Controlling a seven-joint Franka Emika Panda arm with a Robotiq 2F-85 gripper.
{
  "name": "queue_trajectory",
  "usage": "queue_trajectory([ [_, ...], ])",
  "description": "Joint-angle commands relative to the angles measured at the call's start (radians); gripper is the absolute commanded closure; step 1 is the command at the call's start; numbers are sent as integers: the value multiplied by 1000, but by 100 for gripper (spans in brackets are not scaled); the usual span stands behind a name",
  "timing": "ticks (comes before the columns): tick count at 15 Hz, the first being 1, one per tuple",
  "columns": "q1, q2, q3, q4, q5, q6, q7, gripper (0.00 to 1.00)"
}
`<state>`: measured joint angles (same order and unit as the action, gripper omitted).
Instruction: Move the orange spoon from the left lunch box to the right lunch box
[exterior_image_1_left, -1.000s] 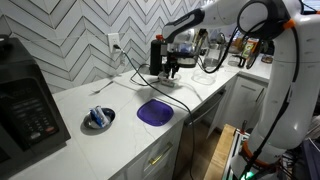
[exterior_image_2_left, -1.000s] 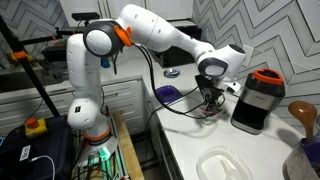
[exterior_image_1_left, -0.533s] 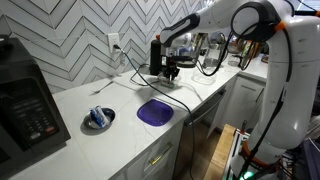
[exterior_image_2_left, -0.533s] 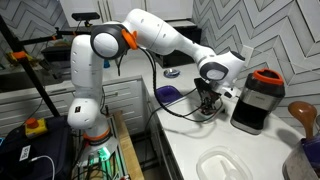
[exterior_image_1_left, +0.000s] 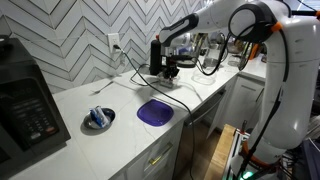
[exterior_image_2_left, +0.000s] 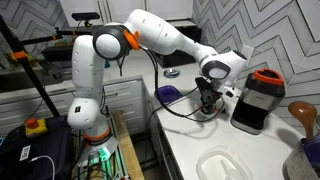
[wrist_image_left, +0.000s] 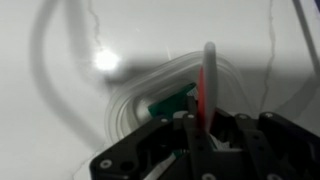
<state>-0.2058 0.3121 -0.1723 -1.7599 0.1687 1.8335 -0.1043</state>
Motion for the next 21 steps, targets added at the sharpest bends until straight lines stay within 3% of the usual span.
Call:
queue_trajectory([
  [1,-26,-85,-2,-7,12,-16,-12,98],
  [8,-50,-339,-38,-132,80,-23,13,98],
  [12,-70,-467,-81,-291,-18,15,194,98],
  [17,-157,-610,-133,-505,-191,118,362,98],
  [18,-171,-630,-132,-526,-210,146,407,98],
  [19,-146,-545,-135,-433,-166,90,328,98],
  [21,-156,-562,-140,-448,-171,99,330,93],
])
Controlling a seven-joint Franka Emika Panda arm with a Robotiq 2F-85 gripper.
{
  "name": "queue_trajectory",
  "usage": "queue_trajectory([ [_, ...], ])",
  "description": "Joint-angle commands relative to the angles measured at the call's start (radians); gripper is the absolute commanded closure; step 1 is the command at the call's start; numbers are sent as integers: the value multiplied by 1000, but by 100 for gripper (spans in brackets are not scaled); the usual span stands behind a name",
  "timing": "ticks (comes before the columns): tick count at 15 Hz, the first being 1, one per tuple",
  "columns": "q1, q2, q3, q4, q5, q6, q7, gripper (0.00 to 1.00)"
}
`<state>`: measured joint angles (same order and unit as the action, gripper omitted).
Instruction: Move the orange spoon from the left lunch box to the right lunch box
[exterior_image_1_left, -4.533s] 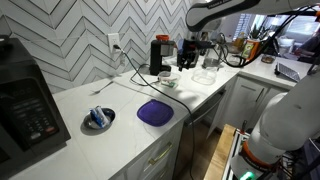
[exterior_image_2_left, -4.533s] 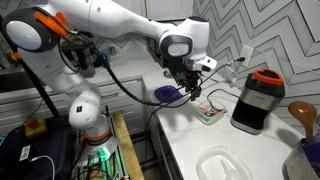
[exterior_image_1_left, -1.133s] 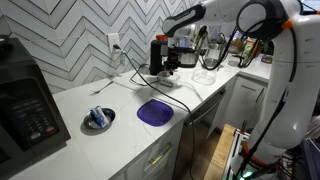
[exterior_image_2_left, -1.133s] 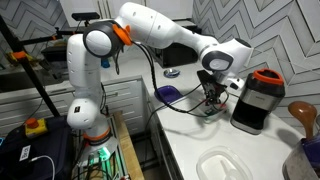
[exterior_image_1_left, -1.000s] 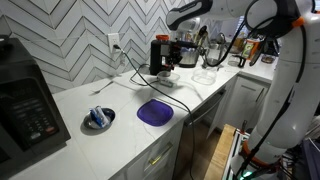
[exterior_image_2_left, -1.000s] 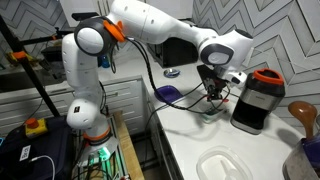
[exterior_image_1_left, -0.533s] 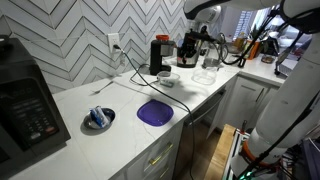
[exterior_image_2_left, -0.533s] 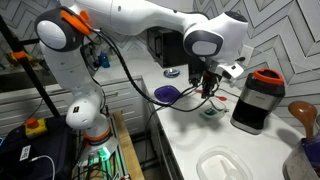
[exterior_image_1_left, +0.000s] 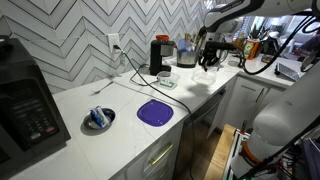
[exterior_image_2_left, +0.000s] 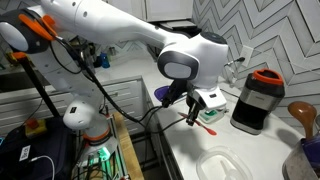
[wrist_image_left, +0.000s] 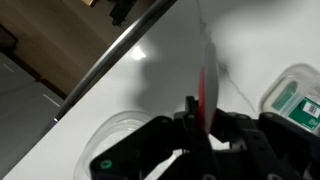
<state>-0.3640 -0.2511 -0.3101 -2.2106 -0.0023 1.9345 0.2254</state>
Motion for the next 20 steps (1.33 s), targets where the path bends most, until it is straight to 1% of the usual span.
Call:
queue_trajectory([
  [1,6,4,0,7,0,-2,0,98],
  [2,-9,45,4,32,-5,23,102,98],
  [6,-28,150,-33,87,63,77,229,98],
  [11,-42,293,-67,183,99,154,381,98],
  [13,-43,342,-79,224,110,172,400,98],
  [17,-41,428,-82,289,148,172,342,98],
  [20,-41,469,-81,318,163,171,327,98],
])
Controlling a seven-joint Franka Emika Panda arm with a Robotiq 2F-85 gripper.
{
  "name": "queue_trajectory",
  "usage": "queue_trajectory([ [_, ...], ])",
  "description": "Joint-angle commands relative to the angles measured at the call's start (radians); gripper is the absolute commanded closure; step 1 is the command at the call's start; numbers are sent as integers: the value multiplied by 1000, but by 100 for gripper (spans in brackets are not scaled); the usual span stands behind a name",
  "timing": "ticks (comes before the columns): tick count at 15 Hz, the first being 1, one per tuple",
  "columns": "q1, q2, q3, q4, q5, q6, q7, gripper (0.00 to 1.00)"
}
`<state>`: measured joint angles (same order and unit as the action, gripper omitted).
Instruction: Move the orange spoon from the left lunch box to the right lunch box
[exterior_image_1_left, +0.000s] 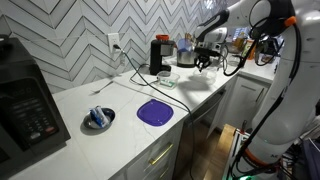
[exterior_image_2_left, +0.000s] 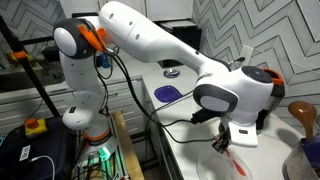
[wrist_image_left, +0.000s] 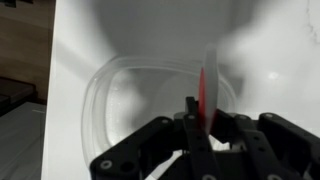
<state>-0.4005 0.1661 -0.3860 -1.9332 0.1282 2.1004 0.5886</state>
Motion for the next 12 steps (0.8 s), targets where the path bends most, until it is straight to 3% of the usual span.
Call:
queue_trajectory([
  [1,-6,63,-5,49,36,9,-52,98],
  [8,-6,95,9,77,53,30,-173,98],
  [9,-6,94,11,80,57,24,-187,87],
  [10,-5,89,12,81,57,19,-195,66],
  [12,-3,78,10,85,46,-1,-195,53],
])
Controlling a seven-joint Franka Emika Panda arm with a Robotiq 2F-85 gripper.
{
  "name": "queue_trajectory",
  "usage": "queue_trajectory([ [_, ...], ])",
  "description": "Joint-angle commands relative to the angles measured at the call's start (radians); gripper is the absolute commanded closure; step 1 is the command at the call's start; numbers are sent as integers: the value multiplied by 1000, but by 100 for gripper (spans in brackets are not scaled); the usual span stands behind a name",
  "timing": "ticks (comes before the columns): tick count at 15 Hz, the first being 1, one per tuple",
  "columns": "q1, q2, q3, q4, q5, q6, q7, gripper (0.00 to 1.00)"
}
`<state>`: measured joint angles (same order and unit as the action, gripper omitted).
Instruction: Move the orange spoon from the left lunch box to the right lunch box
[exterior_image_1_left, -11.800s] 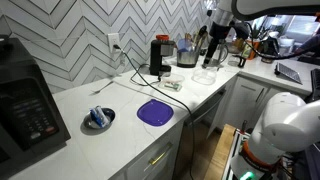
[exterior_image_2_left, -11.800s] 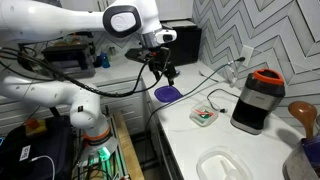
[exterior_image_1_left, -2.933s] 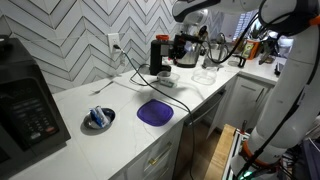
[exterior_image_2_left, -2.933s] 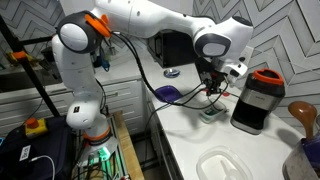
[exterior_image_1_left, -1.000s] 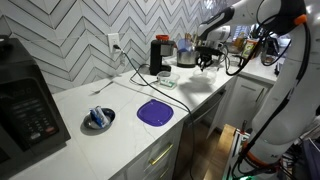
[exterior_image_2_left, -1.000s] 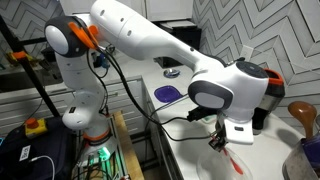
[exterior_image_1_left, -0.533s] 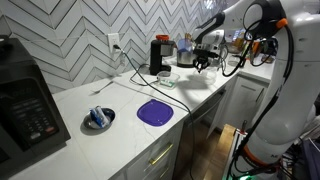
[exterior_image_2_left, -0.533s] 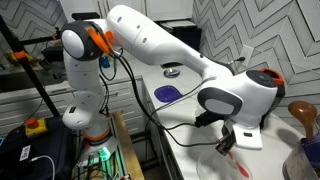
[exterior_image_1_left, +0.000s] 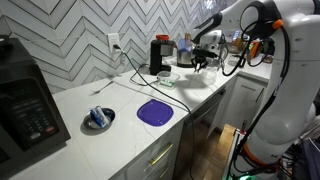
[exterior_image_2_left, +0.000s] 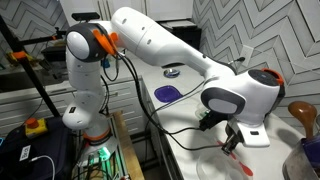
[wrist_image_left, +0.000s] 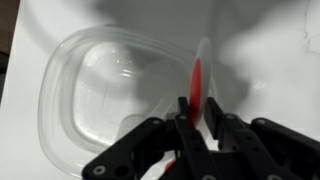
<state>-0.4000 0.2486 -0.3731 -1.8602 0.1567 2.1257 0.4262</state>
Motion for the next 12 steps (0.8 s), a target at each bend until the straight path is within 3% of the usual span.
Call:
queue_trajectory([
  [1,-1,-12,-7,12,5,-37,-22,45],
  [5,2,-59,-18,5,-10,-53,-8,16],
  [7,-4,-114,-9,-18,17,-28,-84,2],
  [10,4,-237,-2,-72,-2,11,-236,0],
  [11,2,-129,-6,16,5,-24,-162,0],
  [12,3,-163,-6,7,4,-23,-192,0],
])
